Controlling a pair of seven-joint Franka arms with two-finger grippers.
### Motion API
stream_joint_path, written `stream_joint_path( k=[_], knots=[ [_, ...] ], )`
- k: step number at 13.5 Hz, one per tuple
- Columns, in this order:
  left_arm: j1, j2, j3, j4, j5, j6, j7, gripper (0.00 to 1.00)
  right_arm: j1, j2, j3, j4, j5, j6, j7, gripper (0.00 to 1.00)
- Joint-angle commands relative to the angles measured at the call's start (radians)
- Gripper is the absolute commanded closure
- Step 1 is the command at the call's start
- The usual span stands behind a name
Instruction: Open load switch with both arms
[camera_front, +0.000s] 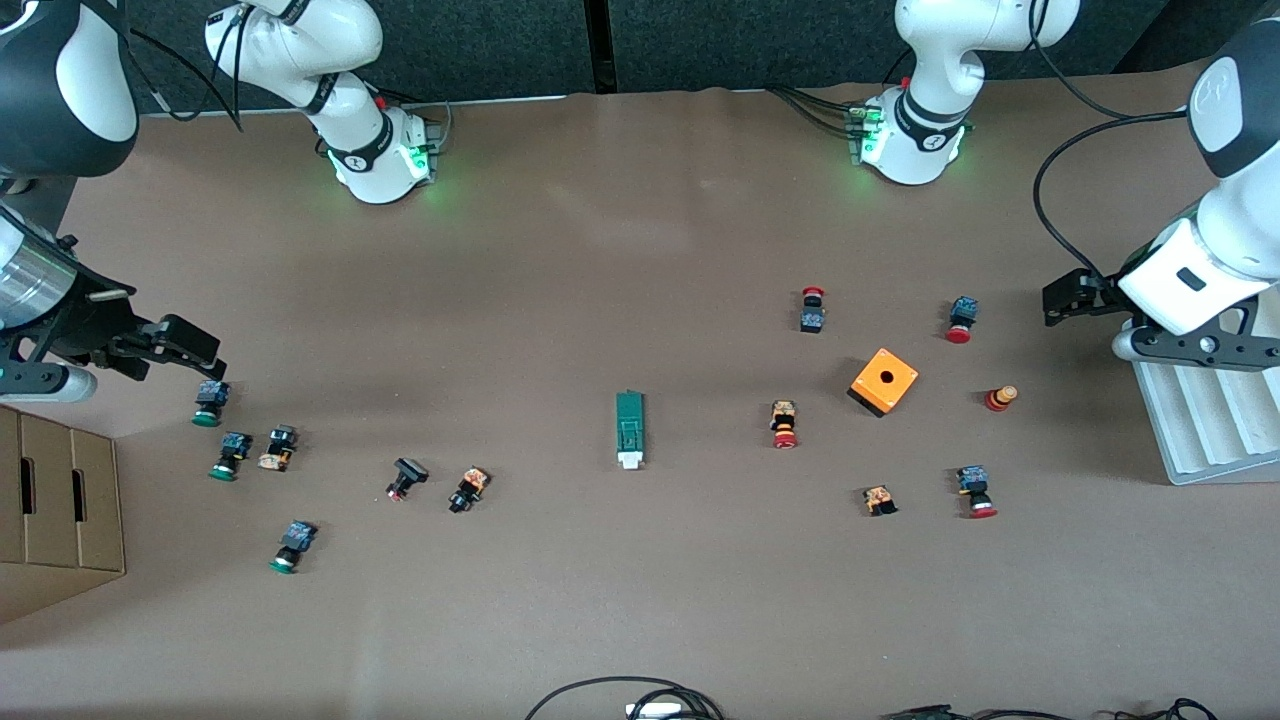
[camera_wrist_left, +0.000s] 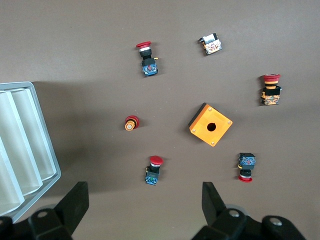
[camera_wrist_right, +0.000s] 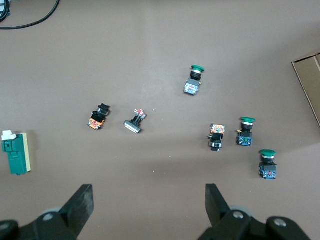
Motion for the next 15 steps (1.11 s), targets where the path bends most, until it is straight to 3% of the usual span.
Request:
stream_joint_path(
  k=[1, 10, 13, 15],
  knots=[
    [-0.004, 0.015, 0.005, 0.033, -0.013, -0.015, -0.007, 0.00, 0.020, -0.012, 0.008, -0.005, -0.020, 0.021, 0.017, 0.00],
    [-0.029, 0.009, -0.007, 0.031, -0.017, -0.021, -0.068, 0.00, 0.029, -0.004, 0.005, 0.004, -0.027, -0.005, 0.037, 0.00],
    [-0.072, 0.005, -0.036, 0.040, -0.060, -0.021, -0.209, 0.00, 0.031, -0.001, 0.005, 0.009, -0.027, 0.001, 0.037, 0.00],
    [-0.084, 0.005, -0.097, 0.049, -0.062, -0.018, -0.313, 0.00, 0.028, -0.001, 0.005, 0.009, -0.026, 0.025, 0.037, 0.00]
  ],
)
